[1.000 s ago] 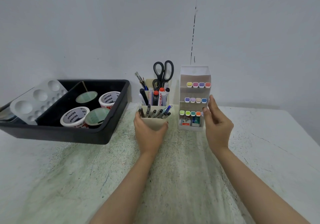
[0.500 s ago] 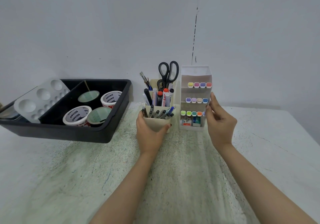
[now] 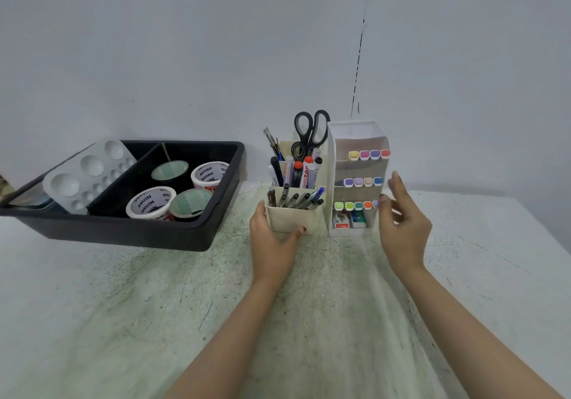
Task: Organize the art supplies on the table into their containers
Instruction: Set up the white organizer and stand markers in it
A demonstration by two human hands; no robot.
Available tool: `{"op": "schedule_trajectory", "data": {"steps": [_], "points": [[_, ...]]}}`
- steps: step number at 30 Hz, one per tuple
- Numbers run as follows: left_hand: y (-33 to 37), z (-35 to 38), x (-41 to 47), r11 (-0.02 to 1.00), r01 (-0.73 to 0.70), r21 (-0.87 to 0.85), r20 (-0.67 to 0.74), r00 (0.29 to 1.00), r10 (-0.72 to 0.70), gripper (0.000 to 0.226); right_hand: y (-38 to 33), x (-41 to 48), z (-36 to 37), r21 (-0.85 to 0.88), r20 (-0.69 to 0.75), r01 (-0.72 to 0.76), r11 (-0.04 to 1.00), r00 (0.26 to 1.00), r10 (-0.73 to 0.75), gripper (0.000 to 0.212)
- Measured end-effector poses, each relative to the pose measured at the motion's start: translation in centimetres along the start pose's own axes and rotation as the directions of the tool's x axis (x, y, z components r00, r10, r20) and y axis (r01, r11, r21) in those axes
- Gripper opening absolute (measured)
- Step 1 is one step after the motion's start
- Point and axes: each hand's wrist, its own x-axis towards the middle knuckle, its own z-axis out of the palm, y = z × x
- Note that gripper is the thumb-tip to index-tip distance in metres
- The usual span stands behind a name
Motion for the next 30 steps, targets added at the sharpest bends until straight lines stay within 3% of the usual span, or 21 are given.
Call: {"op": "schedule_trajectory", "data": {"steps": [3, 5, 9, 11, 18, 22, 26, 30], "points": [[-0.6, -2.3, -1.5, 0.998, -0.03, 0.061, 0.045, 0.999, 0.027, 0.085, -0.8, -2.0, 0.6, -0.08, -0.131, -0.032, 0.996, 0.991, 0.021, 0.039], [-1.4, -4.8, -2.7, 0.99, -0.126, 0.063, 0.071, 0.99, 0.121, 0.068, -1.4, -4.2, 1.4, -0.095, -0.195, -0.052, 0.994, 0.98, 0.033, 0.031], [-3.4, -11.7, -3.2, 0.907, -0.4, 0.128, 0.03, 0.916, 0.4, 0.028, -3.4, -9.1, 4.4, -0.032, -0.209, -0.08, 0.996, 0.975, 0.072, 0.023], [-4.4, -15.5, -2.7, 0.881, -0.444, 0.16, -0.044, 0.889, 0.456, 0.021, -4.4, -11.0, 6.7, 0.004, -0.17, -0.107, 0.994, 0.98, 0.106, 0.028], [-9.2, -27.9, 2.8, 0.888, -0.356, 0.29, -0.267, 0.861, 0.432, 0.018, -7.6, -14.9, 15.0, -0.022, 0.17, -0.169, 0.985, 0.971, 0.17, 0.029], [-11.7, -33.5, 6.2, 0.947, -0.176, 0.268, -0.366, 0.891, 0.269, 0.024, -9.3, -15.7, 19.0, -0.074, 0.267, -0.216, 0.974, 0.937, 0.228, 0.035], [-13.7, -37.5, 9.5, 0.959, 0.036, 0.282, -0.329, 0.942, 0.061, 0.049, -10.6, -16.2, 21.6, -0.091, 0.256, -0.254, 0.963, 0.929, 0.269, 0.046], [-14.5, -40.0, 11.8, 0.987, 0.023, 0.159, -0.176, 0.984, 0.005, 0.066, -11.7, -16.2, 23.0, -0.108, 0.243, -0.244, 0.964, 0.933, 0.264, 0.049]]}}
